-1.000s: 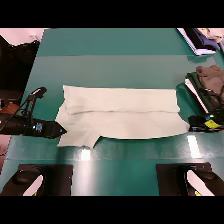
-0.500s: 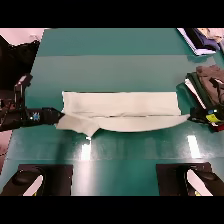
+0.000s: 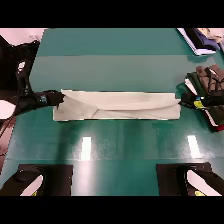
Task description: Fold the shirts.
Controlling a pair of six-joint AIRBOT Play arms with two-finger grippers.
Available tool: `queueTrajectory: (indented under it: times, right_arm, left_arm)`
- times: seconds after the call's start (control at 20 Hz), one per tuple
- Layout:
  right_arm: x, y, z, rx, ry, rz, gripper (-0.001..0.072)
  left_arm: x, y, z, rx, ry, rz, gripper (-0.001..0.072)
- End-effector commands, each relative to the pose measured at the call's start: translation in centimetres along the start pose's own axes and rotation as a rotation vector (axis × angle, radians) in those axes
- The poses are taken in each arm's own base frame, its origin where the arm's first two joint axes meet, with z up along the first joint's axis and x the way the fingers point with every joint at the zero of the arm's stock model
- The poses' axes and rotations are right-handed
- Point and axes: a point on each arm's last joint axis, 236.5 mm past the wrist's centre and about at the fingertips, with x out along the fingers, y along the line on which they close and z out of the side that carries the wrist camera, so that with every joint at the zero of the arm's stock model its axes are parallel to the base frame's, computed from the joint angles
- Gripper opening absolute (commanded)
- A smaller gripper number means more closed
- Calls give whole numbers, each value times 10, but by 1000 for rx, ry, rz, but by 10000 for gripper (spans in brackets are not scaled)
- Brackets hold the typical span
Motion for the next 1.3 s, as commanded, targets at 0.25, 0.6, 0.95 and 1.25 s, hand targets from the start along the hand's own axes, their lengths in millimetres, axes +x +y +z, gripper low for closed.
queueTrajectory:
  times: [0.25,0.6,0.95,1.25]
  right_arm:
    - [29,10,37,-24,-124,7,17]
    - [41,4,56,-10,-189,-2,24]
    - [14,-1,54,-106,-92,-11,391]
    - [4,-57,21,31,177,113,640]
  left_arm:
    - [32,18,23,-21,-90,40,24]
    - [41,26,44,-28,-181,57,542]
    - [41,22,37,-45,-139,45,589]
    - [43,19,4,-50,2,34,32]
